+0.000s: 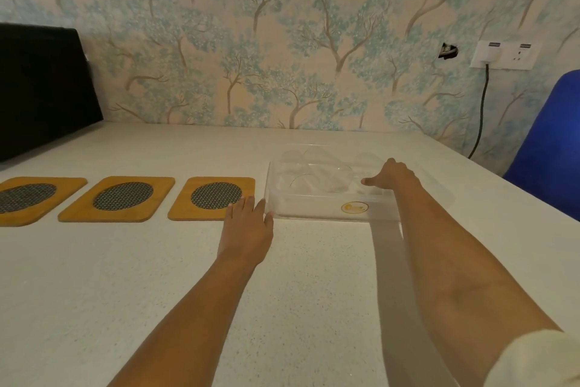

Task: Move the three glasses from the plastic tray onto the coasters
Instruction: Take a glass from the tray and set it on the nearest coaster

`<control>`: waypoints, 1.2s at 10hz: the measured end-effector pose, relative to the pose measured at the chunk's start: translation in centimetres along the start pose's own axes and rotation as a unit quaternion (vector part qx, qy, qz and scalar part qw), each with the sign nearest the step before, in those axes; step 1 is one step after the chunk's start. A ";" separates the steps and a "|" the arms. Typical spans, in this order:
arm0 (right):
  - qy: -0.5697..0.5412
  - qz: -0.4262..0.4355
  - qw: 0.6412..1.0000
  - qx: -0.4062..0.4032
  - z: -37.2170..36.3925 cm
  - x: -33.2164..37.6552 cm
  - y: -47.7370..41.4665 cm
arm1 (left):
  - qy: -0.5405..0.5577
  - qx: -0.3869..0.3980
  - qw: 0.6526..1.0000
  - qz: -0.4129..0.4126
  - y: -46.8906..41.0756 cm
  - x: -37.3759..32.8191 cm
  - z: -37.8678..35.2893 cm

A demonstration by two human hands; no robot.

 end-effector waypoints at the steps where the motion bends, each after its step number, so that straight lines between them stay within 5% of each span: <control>1: 0.018 -0.008 1.000 -0.007 -0.3 -0.1 -0.1 | 0.000 0.001 1.000 0.000 0.0 0.0 0.0; 6: -0.136 0.029 0.987 -0.078 1.5 -0.4 0.6 | 0.008 0.002 1.000 0.007 0.1 -0.1 0.0; 9: -0.240 0.163 0.946 -0.143 3.6 2.3 6.1 | 0.003 -0.039 0.999 -0.011 0.4 -0.3 0.3; 12: -0.267 0.283 0.907 -0.160 2.2 6.0 12.8 | 0.116 -0.150 0.979 -0.073 1.2 -0.5 2.2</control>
Point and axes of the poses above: each hand's wrist, its own y-axis away from the middle knuckle, its own z-axis out of the back of the hand, x = y × z, the point moved 1 cm from there along -y, towards the middle knuckle, and after that the axes turned 7 degrees about -z, right-handed, at the moved point
